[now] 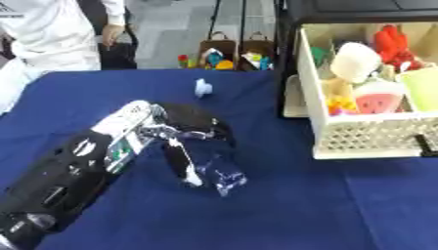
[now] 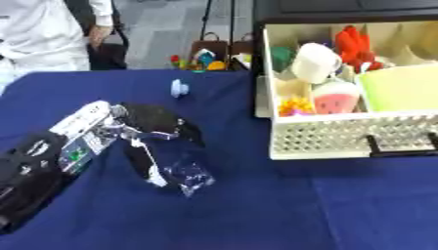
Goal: Pick up objects from table and place into drawer.
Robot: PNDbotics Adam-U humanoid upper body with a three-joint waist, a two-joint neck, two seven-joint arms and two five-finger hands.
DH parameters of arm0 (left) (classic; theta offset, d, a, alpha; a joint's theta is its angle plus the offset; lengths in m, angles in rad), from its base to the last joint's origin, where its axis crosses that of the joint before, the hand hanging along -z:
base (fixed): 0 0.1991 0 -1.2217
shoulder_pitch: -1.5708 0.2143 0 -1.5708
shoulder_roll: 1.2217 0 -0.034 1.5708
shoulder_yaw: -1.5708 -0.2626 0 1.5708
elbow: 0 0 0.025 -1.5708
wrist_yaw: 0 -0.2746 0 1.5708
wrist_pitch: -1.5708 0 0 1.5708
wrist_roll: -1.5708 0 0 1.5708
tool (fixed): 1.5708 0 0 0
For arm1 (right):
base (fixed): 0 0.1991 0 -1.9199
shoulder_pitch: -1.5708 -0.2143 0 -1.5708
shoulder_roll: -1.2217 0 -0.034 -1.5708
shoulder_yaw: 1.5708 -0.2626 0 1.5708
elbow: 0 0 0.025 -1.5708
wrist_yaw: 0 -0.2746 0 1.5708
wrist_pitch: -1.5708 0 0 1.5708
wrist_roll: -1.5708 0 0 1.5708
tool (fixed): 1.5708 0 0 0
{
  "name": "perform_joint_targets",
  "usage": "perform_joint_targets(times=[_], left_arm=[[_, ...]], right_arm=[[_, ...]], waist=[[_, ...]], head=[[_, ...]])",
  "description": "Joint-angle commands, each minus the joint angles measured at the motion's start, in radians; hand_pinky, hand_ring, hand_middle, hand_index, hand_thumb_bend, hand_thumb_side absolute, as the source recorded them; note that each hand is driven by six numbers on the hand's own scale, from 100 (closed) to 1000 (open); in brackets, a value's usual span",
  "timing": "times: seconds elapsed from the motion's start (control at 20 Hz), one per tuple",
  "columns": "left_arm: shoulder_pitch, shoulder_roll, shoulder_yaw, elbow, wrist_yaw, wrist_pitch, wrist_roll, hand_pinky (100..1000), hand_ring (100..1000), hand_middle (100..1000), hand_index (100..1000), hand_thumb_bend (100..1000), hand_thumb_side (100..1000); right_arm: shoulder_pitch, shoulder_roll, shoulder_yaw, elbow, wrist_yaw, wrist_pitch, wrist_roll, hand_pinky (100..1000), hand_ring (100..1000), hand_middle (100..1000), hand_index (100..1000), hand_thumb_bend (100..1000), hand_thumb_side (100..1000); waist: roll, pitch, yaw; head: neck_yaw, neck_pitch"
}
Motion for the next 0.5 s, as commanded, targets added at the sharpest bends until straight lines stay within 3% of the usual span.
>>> perform_joint_targets(times=[0.05, 0.3, 0.5], left_arm=[[-0.024, 0.007, 0.011, -0.002, 0.011, -0.082, -0.053, 635, 798, 823, 900, 564, 559], [-0.026, 0.000, 0.008, 0.008, 0.014, -0.088, -0.050, 632, 797, 821, 897, 562, 559], [-0.026, -0.005, 0.010, 0.011, 0.015, -0.087, -0.041, 601, 775, 760, 838, 524, 561]], right_arm=[[-0.015, -0.010, -0.001, -0.014, -0.004, -0.006, -0.009, 724, 773, 679, 797, 100, 1000], [-0.015, -0.009, -0.002, -0.014, -0.005, -0.005, -0.010, 724, 773, 679, 796, 100, 1000], [-0.015, -0.009, -0.002, -0.014, -0.005, -0.004, -0.011, 724, 774, 678, 796, 100, 1000]], waist=[[-0.004, -0.017, -0.002], [-0.004, -0.014, -0.005], [-0.003, -0.012, -0.006]], head=[[-0.003, -0.012], [-0.004, -0.015], [-0.004, -0.014]])
